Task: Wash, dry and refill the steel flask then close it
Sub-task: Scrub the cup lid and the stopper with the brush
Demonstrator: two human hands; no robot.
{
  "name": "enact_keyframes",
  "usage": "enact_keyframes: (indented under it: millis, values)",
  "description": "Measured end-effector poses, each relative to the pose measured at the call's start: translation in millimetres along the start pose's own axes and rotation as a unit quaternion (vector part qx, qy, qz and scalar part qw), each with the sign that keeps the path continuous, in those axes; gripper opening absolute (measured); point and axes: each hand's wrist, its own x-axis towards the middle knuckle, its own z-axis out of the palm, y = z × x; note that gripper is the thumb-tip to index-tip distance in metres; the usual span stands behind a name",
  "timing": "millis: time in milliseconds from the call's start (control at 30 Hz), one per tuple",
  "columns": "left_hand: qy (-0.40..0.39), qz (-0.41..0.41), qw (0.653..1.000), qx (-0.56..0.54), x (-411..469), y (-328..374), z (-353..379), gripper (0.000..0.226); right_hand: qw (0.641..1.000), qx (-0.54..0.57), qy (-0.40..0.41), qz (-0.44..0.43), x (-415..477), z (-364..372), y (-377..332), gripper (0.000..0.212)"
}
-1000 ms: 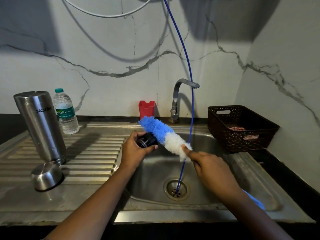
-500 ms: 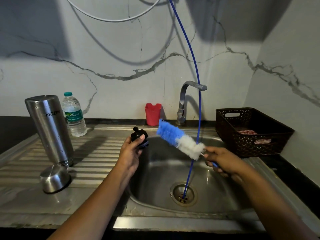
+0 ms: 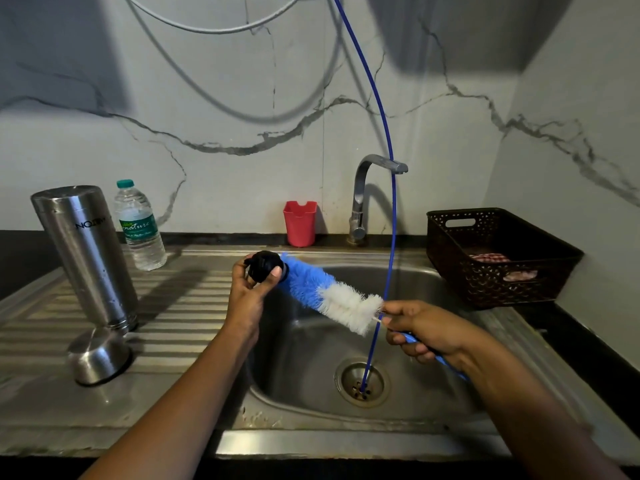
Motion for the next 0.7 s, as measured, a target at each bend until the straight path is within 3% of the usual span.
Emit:
enact_keyframes:
  millis: [133, 267, 500, 633, 700]
  values:
    - [-0.048, 0.007, 0.998, 0.038, -6, -5, 9, 0.044, 1.0, -0.005, 0.007, 0.003, 6, 6, 0, 0.032]
    - [-0.011, 0.008, 0.999, 0.032, 1, -6, 0, 0.047, 1.0, 0.012, -0.005, 0.004, 0, -3, 0, 0.031]
    - [-0.037, 0.006, 0.998, 0.053, -4, -11, 6, 0.047, 0.998, 0.069, 0.009, -0.001, 6, -5, 4, 0.031]
    - [-0.017, -0.016, 0.997, 0.078, -3, -9, -5, 0.051, 0.992, 0.103, 0.052, -0.042, 3, -17, 2, 0.027]
    - [-0.027, 0.048, 0.988, 0.143, -5, -1, -3, 0.056, 0.991, 0.056, 0.097, -0.069, 6, -16, 4, 0.028]
